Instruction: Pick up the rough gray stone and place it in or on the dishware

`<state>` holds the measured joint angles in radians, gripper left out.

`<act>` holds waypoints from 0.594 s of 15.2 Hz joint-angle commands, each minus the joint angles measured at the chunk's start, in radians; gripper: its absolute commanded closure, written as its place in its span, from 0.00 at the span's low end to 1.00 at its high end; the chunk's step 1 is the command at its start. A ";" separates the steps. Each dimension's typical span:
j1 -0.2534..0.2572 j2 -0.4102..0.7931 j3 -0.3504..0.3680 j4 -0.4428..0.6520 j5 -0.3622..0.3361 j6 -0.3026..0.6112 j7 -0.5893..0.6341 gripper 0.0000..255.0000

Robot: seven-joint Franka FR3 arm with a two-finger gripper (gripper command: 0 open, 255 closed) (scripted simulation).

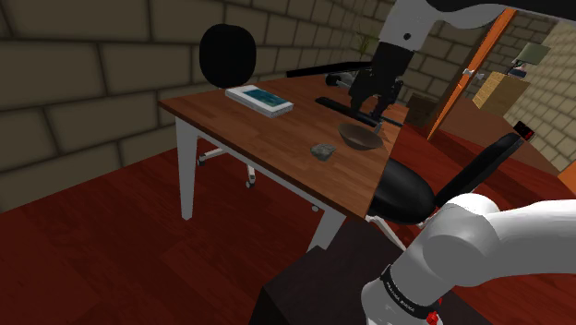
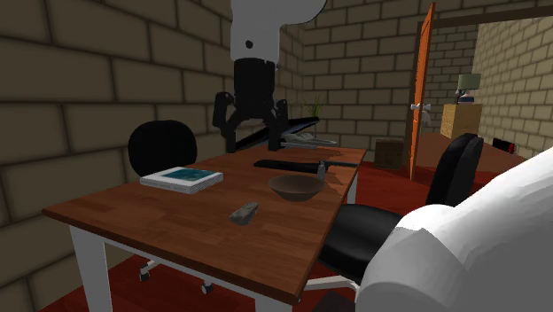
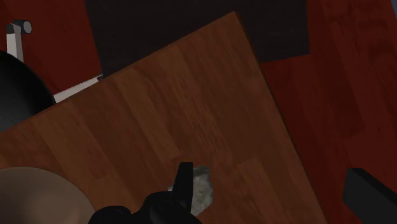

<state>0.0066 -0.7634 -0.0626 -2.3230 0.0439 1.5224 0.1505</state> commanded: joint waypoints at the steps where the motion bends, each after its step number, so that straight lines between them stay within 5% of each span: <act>1: 0.000 0.000 0.000 0.000 0.000 0.000 0.000 0.00; 9: -0.012 0.250 0.018 -0.025 -0.117 0.177 -0.030 0.00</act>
<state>-0.0017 -0.5491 -0.0446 -2.3506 -0.0549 1.6781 0.1256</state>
